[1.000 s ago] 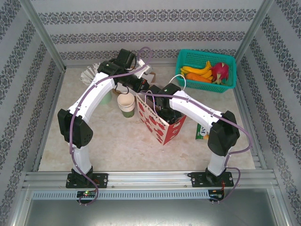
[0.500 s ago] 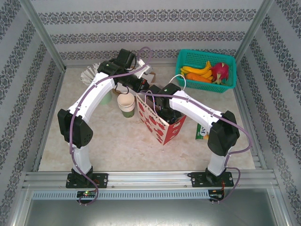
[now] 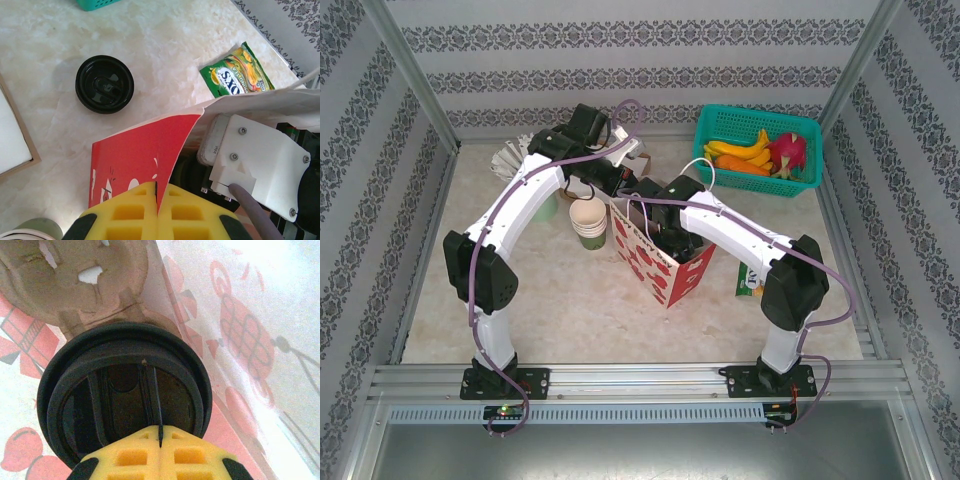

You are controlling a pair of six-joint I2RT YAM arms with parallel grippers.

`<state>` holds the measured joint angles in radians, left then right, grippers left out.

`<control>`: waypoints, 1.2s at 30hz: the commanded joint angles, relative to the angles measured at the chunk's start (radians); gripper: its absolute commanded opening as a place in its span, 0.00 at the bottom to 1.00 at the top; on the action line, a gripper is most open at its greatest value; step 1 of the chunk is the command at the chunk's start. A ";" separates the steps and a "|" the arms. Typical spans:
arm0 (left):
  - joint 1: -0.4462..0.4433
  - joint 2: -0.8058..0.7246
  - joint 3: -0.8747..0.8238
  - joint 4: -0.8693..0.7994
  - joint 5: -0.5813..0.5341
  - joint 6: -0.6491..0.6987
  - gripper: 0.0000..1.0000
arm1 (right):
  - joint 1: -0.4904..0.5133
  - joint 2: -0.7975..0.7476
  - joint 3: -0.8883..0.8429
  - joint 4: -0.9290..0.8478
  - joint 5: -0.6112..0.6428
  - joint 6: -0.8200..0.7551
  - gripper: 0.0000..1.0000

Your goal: Pack the takeout coffee

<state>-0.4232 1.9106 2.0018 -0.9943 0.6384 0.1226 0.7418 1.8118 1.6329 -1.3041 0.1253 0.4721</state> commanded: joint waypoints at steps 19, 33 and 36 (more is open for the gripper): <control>0.011 0.013 0.001 0.011 0.052 0.002 0.00 | -0.003 0.062 0.053 0.080 0.002 -0.007 0.06; 0.012 0.008 0.005 0.021 -0.006 -0.007 0.00 | -0.001 -0.016 0.073 0.034 0.001 -0.025 0.30; 0.014 0.008 0.005 0.022 -0.003 -0.007 0.00 | 0.000 -0.042 0.081 0.031 0.002 -0.018 0.36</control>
<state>-0.4168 1.9160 2.0018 -0.9943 0.6392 0.1226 0.7418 1.8294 1.6749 -1.2530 0.1242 0.4633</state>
